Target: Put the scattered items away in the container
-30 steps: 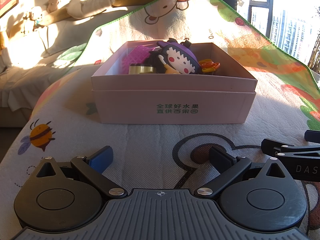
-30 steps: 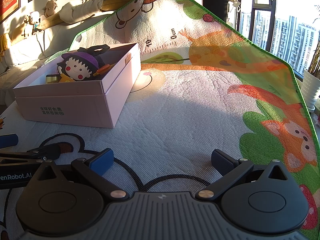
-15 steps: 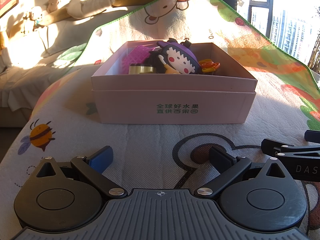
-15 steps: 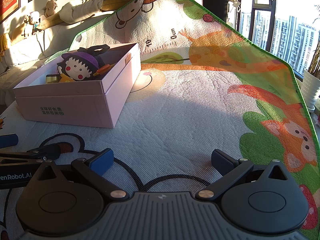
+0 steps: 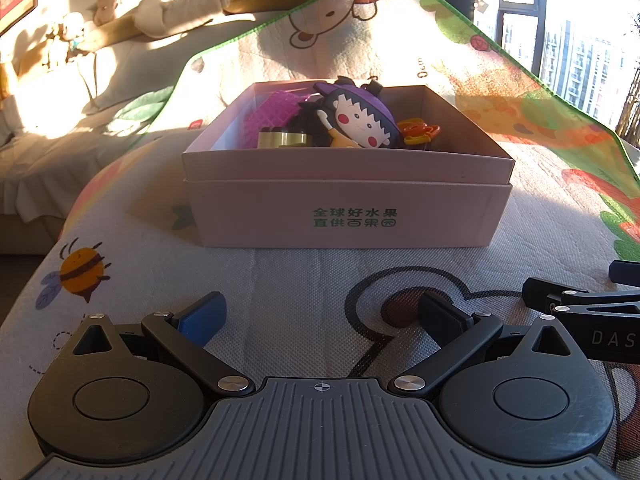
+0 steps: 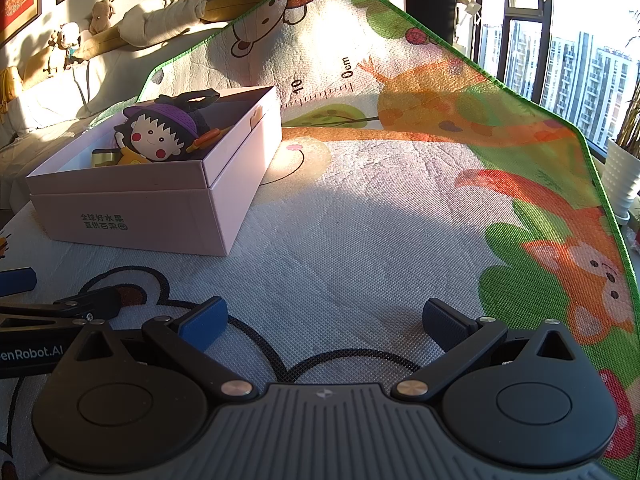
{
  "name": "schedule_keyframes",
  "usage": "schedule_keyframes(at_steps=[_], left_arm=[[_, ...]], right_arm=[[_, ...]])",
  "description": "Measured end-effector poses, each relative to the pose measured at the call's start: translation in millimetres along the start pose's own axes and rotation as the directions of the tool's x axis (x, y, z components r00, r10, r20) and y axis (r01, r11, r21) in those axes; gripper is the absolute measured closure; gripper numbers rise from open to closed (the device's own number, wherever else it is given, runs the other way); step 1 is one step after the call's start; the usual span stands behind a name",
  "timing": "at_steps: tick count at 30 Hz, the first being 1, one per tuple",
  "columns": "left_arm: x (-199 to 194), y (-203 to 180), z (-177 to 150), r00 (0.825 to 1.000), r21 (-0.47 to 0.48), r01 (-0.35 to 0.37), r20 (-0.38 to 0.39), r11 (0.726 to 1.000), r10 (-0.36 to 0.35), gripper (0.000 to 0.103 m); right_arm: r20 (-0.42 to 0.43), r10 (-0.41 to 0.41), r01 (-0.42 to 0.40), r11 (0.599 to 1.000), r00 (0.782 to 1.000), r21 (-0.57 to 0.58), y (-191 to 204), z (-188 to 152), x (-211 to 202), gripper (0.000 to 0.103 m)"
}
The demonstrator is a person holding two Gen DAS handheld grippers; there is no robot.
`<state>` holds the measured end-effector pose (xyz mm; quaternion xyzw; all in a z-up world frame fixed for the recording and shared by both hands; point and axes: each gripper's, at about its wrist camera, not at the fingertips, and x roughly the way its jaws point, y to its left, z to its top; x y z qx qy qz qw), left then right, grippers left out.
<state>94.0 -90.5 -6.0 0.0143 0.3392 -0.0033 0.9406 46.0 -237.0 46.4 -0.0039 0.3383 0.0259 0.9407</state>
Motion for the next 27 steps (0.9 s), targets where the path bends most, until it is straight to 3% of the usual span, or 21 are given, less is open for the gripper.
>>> schedule_keyframes(at_steps=[27], left_arm=[[0.1,0.4,0.4,1.0,-0.005,0.003,0.0,1.0,-0.003,0.0]], right_arm=[[0.0,-0.001,0.001,1.0,1.0,-0.001,0.3,0.2,-0.3,0.0]])
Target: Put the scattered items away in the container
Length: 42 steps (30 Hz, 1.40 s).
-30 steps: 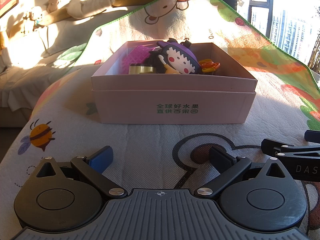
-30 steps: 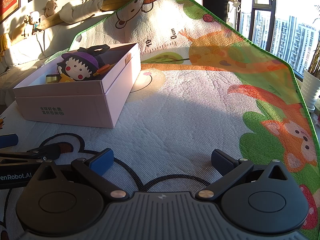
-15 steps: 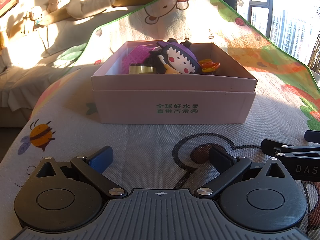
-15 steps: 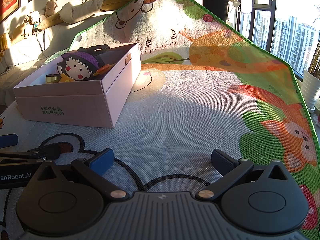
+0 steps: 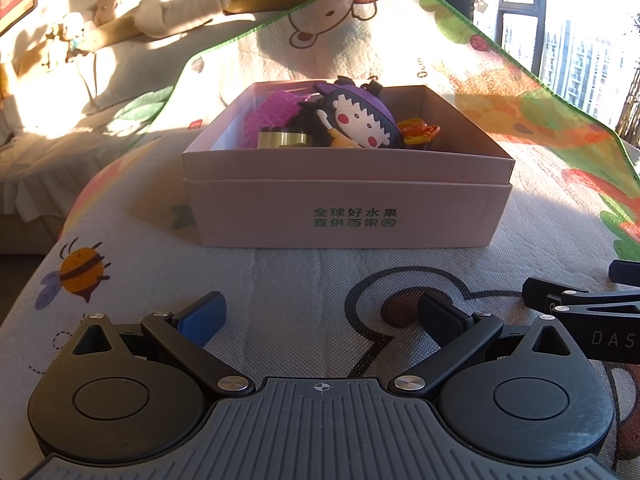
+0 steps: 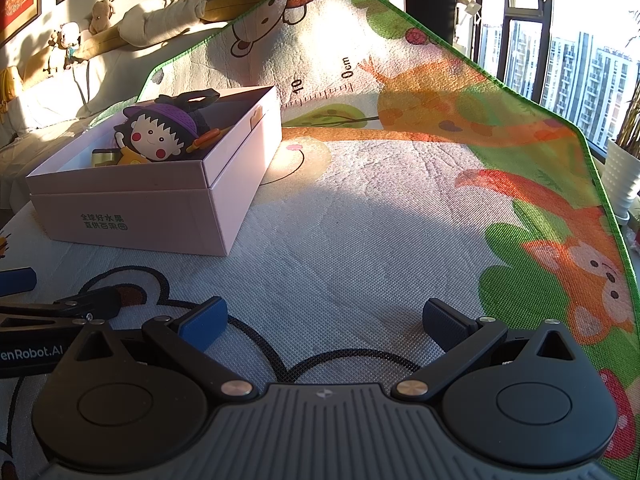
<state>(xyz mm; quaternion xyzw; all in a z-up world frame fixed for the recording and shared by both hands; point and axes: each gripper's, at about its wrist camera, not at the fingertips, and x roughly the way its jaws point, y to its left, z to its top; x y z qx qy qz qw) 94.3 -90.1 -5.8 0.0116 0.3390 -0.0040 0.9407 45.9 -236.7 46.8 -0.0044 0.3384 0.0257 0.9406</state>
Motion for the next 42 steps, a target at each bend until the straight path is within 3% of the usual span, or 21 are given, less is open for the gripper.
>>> schedule_keyframes(at_steps=[42], left_arm=[[0.3,-0.5,0.0,1.0,-0.002,0.002,0.001,1.0,-0.002,0.0]], right_arm=[[0.0,0.001,-0.001,1.0,1.0,0.001,0.5,-0.3,0.4,0.0]])
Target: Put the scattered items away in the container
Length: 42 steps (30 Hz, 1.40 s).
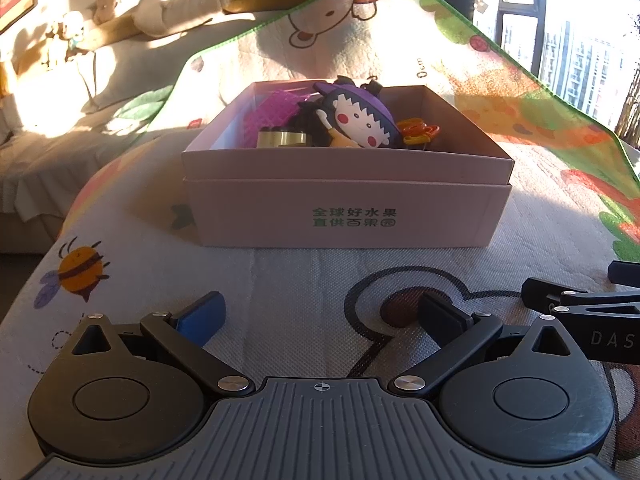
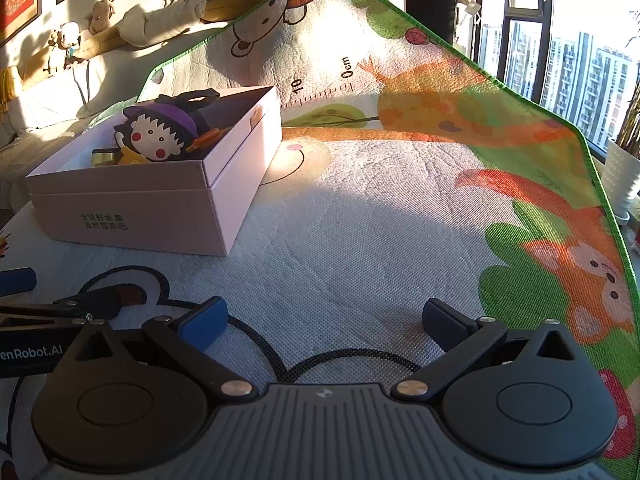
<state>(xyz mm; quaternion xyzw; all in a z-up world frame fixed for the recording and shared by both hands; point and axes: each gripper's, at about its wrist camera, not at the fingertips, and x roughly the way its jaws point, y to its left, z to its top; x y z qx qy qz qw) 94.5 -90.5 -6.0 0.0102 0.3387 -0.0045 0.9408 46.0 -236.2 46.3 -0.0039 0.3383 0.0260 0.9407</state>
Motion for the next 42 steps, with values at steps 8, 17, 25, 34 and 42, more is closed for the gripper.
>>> schedule_keyframes(at_steps=[8,17,25,34,42], left_arm=[[-1.7,-2.2,0.7,1.0,-0.004,-0.014,-0.006,1.0,0.014,0.0],[-2.4,-1.9,-0.8,1.0,-0.018,-0.005,-0.001,1.0,0.005,0.0],[-2.2,-2.9,-1.4,1.0,-0.01,-0.011,-0.001,1.0,0.011,0.0],[-2.3,-2.7,-1.6,1.0,-0.01,-0.011,-0.001,1.0,0.011,0.0],[-2.2,-2.9,-1.7,1.0,-0.01,-0.011,-0.001,1.0,0.011,0.0]], right_arm=[[-0.005,0.013,-0.013,1.0,1.0,-0.004,-2.4,0.9,0.1,0.0],[-0.001,0.014,-0.014,1.0,1.0,-0.009,-4.6,-1.0,-1.5,0.0],[-0.001,0.014,-0.014,1.0,1.0,-0.009,-3.1,-2.3,-2.2,0.0],[-0.001,0.015,-0.015,1.0,1.0,-0.008,-3.6,-1.8,-1.8,0.0],[-0.001,0.014,-0.014,1.0,1.0,-0.008,-3.0,-2.1,-2.0,0.0]])
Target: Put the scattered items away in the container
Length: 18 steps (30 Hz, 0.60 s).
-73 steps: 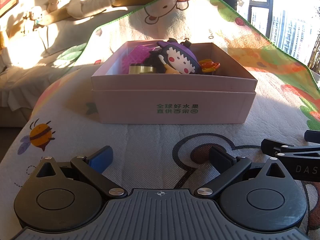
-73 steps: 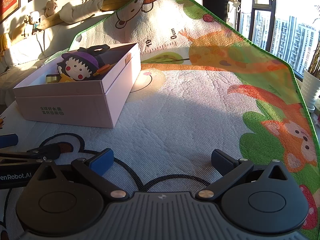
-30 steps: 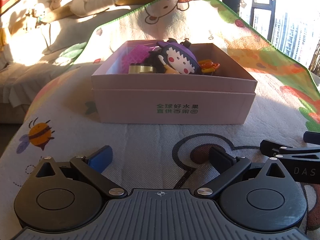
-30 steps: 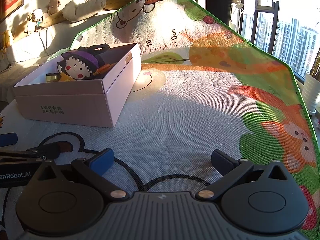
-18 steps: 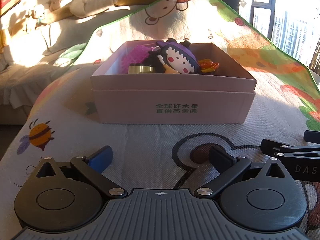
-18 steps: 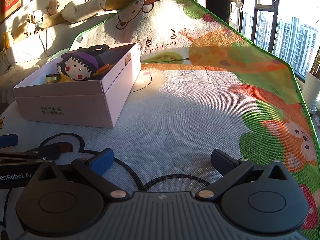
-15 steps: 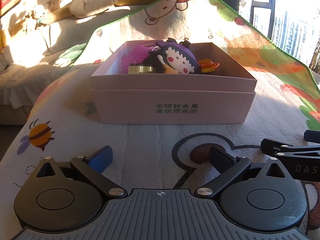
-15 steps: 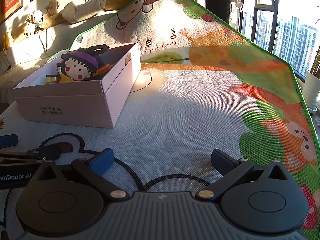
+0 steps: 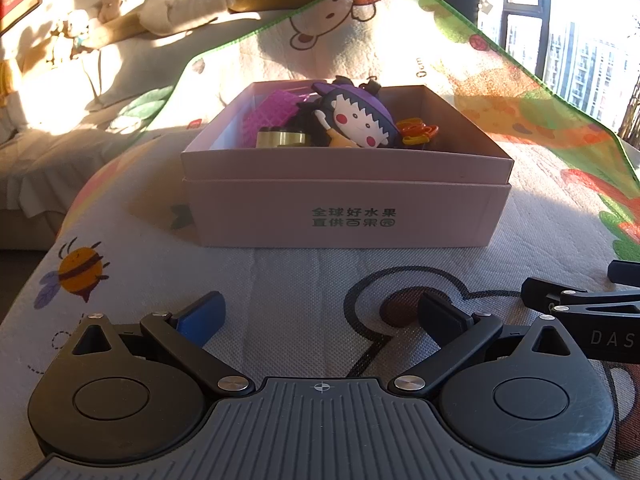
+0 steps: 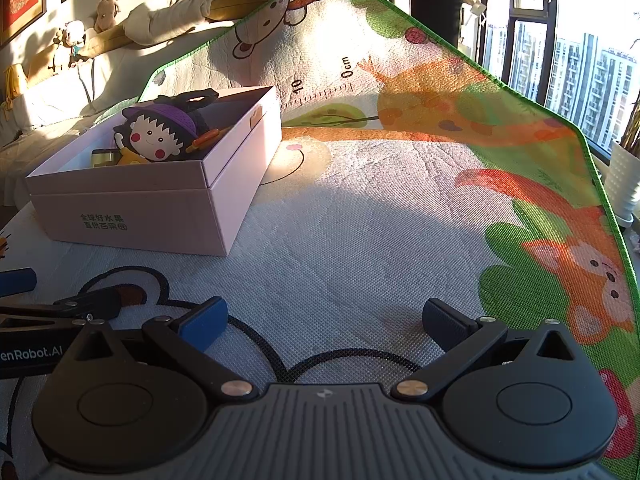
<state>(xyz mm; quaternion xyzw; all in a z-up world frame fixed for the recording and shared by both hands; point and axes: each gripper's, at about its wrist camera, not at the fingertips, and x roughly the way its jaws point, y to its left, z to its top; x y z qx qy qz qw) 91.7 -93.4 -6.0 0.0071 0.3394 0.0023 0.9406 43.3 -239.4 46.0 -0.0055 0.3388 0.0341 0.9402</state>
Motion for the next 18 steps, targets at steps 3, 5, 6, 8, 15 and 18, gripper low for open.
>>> schedule_keyframes(at_steps=[3,5,6,8,15,18], left_arm=[[1.5,-1.7,1.7,1.0,0.008,-0.009,0.001,1.0,0.009,0.0],[1.4,-0.6,2.1,1.0,0.006,-0.005,-0.003,1.0,0.005,0.0],[1.6,1.5,3.3,1.0,0.002,0.006,-0.015,1.0,-0.006,0.0],[1.2,3.9,8.1,0.998,-0.002,0.022,-0.062,1.0,-0.022,0.0],[-2.6,1.2,3.9,0.998,-0.001,0.012,-0.061,1.0,-0.012,0.0],[-3.5,2.3,3.1,0.998,-0.006,0.018,-0.053,1.0,-0.018,0.0]], right_arm=[[0.0,0.001,-0.001,1.0,1.0,0.001,-0.4,-0.2,-0.2,0.0],[0.0,0.001,-0.001,1.0,1.0,0.001,-1.7,0.3,0.1,0.0],[0.0,0.001,-0.001,1.0,1.0,0.0,-1.7,0.3,0.3,0.0],[0.0,0.001,-0.001,1.0,1.0,0.0,-1.5,0.1,0.1,0.0],[-0.001,0.0,0.0,1.0,1.0,-0.001,-0.6,0.4,0.6,0.0],[-0.001,0.0,0.0,1.0,1.0,-0.001,-0.5,0.4,0.7,0.0]])
